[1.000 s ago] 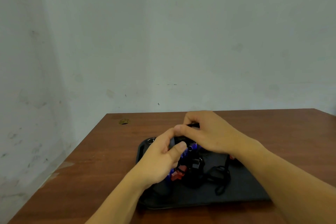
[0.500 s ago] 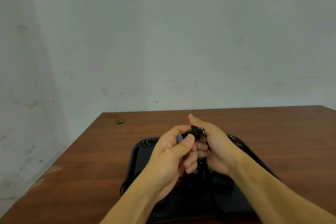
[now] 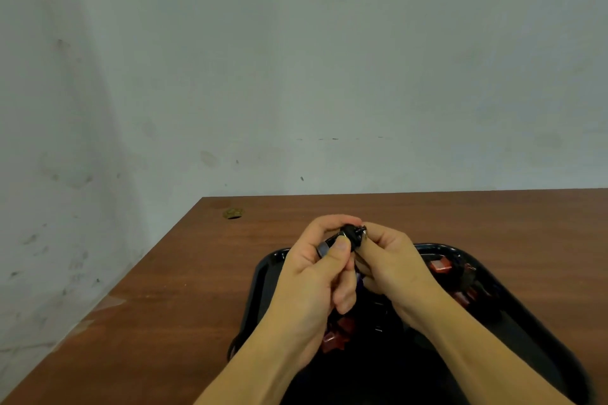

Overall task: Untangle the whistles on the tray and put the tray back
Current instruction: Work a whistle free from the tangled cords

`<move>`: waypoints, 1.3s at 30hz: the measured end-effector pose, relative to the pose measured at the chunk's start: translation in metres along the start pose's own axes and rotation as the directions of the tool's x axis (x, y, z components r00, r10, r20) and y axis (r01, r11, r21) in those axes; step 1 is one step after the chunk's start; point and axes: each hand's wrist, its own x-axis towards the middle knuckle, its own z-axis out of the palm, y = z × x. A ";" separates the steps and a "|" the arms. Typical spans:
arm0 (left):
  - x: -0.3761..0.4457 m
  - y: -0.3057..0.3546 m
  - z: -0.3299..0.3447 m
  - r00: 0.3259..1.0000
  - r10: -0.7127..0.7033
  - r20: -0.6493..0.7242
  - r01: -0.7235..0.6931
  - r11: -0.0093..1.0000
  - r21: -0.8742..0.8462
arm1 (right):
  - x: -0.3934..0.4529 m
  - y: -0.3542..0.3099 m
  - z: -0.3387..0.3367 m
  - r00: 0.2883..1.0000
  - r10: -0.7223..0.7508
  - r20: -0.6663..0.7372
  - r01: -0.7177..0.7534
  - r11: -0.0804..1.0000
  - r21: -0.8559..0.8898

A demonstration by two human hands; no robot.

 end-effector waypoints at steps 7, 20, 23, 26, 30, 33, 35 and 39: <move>0.005 0.001 -0.002 0.995 0.072 -0.066 -0.065 0.992 0.104 | -0.002 0.002 0.004 0.996 -0.084 -0.002 0.084 0.996 0.035; 0.006 0.003 -0.020 0.939 0.276 -0.205 -0.130 0.838 0.529 | -0.023 -0.003 0.008 0.873 -0.434 0.223 0.471 0.628 -0.620; 0.003 0.002 -0.023 0.962 0.215 -0.168 -0.079 0.809 0.582 | -0.026 -0.006 0.004 0.846 -0.488 0.216 0.494 0.562 -0.664; 0.005 0.004 -0.027 0.982 0.139 -0.126 -0.038 0.805 0.592 | -0.030 -0.011 -0.003 0.843 -0.497 0.204 0.496 0.573 -0.653; 0.003 0.003 -0.028 0.997 0.058 -0.058 -0.017 0.833 0.553 | -0.033 -0.018 -0.010 0.841 -0.518 0.157 0.511 0.665 -0.545; -0.003 0.004 -0.020 1.000 -0.019 0.012 0.012 0.908 0.419 | -0.033 -0.021 -0.011 0.847 -0.515 0.131 0.513 0.729 -0.453; -0.005 0.004 -0.015 0.998 -0.051 0.033 0.038 0.944 0.328 | -0.031 -0.019 -0.012 0.854 -0.513 0.089 0.502 0.768 -0.398; -0.006 0.000 -0.011 0.993 -0.101 0.060 0.081 0.958 0.276 | -0.029 -0.016 -0.012 0.877 -0.478 0.052 0.467 0.820 -0.329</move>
